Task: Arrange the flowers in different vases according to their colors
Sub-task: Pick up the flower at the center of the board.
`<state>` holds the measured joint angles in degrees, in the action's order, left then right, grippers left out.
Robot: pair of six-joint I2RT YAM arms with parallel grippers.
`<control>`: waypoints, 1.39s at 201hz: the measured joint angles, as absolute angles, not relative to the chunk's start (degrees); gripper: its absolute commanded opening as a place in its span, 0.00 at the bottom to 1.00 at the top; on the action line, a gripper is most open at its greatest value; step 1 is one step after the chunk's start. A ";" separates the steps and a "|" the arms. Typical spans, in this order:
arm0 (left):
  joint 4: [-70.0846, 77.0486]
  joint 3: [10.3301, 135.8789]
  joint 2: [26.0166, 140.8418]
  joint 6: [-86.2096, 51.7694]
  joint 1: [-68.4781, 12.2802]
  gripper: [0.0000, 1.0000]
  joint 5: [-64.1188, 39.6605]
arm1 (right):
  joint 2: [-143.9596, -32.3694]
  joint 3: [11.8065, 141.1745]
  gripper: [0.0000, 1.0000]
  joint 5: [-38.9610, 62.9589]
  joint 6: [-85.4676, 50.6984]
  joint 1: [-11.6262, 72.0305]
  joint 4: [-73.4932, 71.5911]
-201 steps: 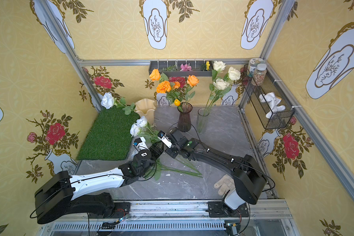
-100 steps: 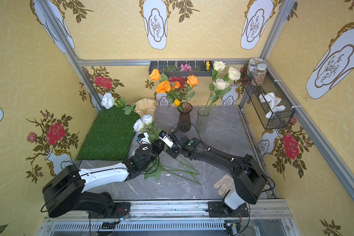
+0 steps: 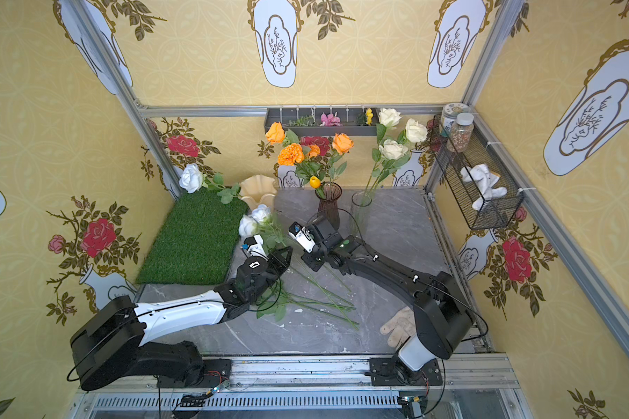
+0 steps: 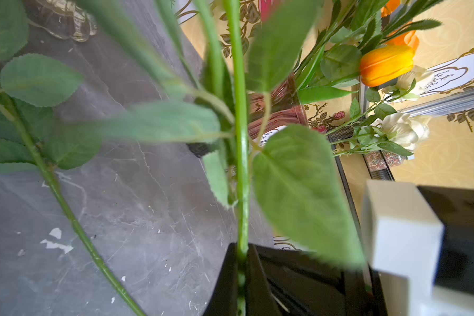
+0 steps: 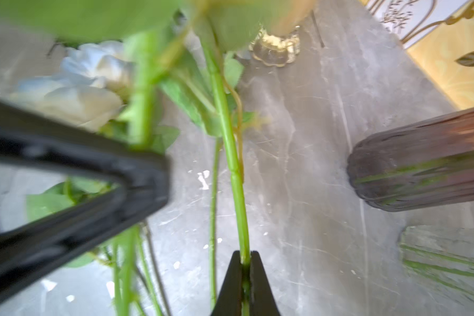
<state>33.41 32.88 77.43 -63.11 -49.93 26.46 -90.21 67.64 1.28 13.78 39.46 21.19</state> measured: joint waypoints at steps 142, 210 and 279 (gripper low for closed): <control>30.24 22.39 66.02 -68.38 -54.37 0.00 38.59 | -92.66 72.64 0.00 -4.71 15.20 36.27 23.49; 29.47 26.37 63.29 -64.75 -60.42 0.00 44.42 | -93.36 74.11 0.00 -5.93 15.49 36.18 25.30; 22.70 28.32 71.05 -71.94 -54.11 0.51 48.49 | -89.78 75.83 0.00 -7.27 13.78 39.72 29.17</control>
<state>22.70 28.32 71.05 -71.94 -54.11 48.49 -89.78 75.83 -7.27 13.78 39.72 29.17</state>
